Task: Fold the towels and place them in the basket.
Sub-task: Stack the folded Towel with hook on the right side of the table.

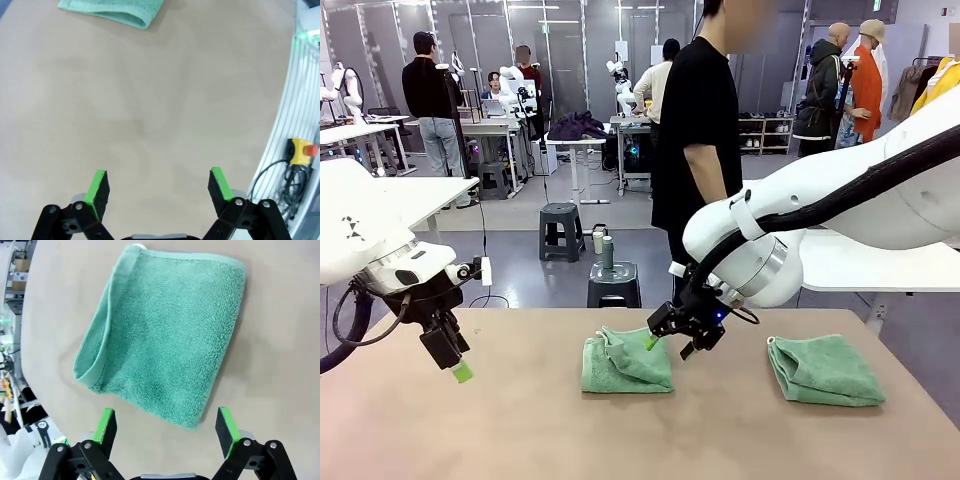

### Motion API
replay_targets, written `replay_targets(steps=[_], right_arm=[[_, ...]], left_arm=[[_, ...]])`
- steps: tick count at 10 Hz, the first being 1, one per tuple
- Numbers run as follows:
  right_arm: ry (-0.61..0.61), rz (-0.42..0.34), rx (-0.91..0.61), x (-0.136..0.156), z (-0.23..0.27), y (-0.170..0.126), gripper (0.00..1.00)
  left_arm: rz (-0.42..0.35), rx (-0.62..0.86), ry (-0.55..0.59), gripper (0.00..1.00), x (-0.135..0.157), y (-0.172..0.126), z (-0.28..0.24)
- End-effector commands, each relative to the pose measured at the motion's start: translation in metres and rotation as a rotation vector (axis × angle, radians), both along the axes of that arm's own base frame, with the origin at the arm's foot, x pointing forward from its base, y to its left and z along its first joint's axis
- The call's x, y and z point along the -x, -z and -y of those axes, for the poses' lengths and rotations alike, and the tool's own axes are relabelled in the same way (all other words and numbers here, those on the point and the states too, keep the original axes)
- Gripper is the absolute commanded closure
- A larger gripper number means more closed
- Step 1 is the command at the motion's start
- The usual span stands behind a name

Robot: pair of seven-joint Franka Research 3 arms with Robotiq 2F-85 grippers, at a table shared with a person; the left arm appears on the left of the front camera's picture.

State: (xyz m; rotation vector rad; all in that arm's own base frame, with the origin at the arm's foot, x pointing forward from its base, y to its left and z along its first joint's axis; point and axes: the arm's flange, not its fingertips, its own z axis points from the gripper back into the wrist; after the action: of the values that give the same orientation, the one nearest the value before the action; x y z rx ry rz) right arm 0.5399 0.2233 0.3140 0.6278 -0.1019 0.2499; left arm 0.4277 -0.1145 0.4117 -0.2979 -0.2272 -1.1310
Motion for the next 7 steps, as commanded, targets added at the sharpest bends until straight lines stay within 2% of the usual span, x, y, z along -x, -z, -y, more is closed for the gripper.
replay_targets(steps=[1,5,7], right_arm=[[-0.004,-0.032,-0.090,-0.017,0.006,0.021,0.00],[0.070,-0.044,-0.168,-0.037,0.011,0.054,0.00],[0.076,-0.060,-0.191,-0.040,0.007,0.058,0.00]], left_arm=[[-0.003,-0.011,0.003,0.00,-0.004,-0.002,0.000],[-0.003,-0.011,0.003,0.00,-0.004,-0.002,0.000],[-0.003,-0.011,0.003,0.00,-0.004,-0.002,0.000]])
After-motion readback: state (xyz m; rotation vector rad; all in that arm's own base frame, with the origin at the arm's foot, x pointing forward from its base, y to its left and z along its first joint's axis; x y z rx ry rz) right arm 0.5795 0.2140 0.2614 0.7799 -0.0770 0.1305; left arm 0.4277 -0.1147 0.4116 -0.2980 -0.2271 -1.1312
